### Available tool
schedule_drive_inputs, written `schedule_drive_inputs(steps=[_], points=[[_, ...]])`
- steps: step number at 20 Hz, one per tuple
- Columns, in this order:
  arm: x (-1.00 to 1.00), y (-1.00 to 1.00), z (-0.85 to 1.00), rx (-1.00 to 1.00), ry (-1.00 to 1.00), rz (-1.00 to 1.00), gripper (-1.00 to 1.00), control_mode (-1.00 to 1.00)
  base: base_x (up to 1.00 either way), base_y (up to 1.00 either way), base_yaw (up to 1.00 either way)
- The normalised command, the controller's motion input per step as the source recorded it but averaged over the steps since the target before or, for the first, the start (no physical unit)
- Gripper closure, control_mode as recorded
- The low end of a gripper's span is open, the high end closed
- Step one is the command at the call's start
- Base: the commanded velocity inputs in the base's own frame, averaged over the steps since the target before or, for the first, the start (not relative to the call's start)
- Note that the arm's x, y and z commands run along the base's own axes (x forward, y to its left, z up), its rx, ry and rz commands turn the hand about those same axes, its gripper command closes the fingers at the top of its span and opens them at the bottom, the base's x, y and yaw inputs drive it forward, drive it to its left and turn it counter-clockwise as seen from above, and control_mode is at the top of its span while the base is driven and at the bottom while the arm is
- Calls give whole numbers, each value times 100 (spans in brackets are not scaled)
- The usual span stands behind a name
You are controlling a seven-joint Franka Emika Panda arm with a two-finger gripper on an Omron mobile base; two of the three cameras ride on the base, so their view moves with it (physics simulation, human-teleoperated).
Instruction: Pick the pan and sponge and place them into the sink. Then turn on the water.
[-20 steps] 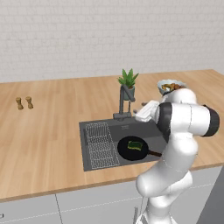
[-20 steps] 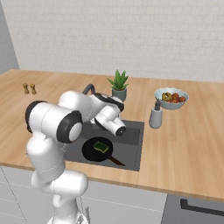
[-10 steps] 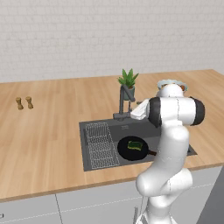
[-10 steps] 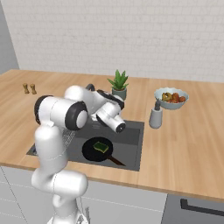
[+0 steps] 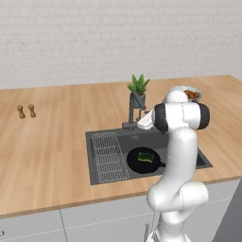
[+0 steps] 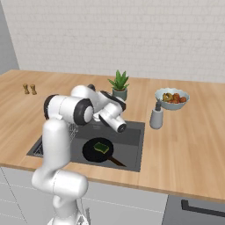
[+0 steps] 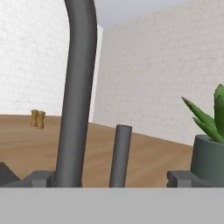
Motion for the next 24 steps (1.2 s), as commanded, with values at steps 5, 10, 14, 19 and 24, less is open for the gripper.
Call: schedule_drive_inputs(steps=[5,10,14,19,24], points=[[35,0,-18,0,0,0,-100,-100,0,0,0],[34,0,-1,0,0,0,-100,-100,0,0,0],[33,0,0,0,0,0,-100,-100,0,0,0],[25,-2,0,0,0,0,100,-100,0,0,0],[1,-43,0,1,0,-5,100,-100,0,0,0]])
